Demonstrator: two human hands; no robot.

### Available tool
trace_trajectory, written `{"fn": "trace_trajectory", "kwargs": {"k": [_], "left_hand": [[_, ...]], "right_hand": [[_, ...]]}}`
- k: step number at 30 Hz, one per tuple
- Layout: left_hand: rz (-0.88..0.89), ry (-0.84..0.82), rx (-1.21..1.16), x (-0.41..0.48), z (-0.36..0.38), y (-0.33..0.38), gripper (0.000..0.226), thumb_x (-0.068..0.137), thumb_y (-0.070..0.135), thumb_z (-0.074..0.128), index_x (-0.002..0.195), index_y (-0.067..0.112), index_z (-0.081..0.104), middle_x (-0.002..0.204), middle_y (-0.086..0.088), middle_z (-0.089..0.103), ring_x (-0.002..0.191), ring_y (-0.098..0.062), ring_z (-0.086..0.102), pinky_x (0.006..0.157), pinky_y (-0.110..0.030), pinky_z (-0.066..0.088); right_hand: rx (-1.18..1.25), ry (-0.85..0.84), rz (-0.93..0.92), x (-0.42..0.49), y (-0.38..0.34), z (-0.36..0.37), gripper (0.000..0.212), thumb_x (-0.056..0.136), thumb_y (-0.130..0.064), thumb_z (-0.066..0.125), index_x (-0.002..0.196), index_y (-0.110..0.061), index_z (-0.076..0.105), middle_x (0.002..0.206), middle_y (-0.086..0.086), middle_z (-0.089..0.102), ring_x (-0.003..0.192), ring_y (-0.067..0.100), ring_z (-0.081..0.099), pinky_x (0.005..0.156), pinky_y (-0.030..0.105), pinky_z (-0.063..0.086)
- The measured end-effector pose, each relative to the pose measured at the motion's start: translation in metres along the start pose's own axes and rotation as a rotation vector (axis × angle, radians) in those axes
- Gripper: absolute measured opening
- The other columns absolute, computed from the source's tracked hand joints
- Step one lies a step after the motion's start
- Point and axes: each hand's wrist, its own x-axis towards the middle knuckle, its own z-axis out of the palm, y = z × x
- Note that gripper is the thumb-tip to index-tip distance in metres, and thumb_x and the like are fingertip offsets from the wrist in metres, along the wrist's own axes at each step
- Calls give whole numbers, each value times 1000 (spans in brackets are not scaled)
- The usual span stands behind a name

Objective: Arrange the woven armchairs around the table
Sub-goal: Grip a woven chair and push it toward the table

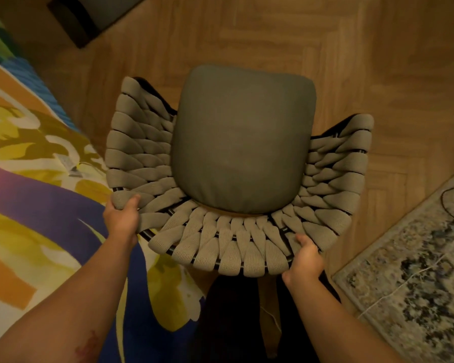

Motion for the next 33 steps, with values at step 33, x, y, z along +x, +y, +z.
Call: {"fn": "trace_trajectory", "kwargs": {"k": [33], "left_hand": [[-365, 353, -398, -104, 57, -49, 60, 96, 20, 66, 150, 25, 40, 123, 0, 53, 102, -21, 58, 78, -35, 54]], "right_hand": [[-484, -288, -279, 36, -160, 93, 48, 82, -8, 68, 129, -10, 57, 109, 12, 69, 92, 31, 70, 69, 42, 59]]}}
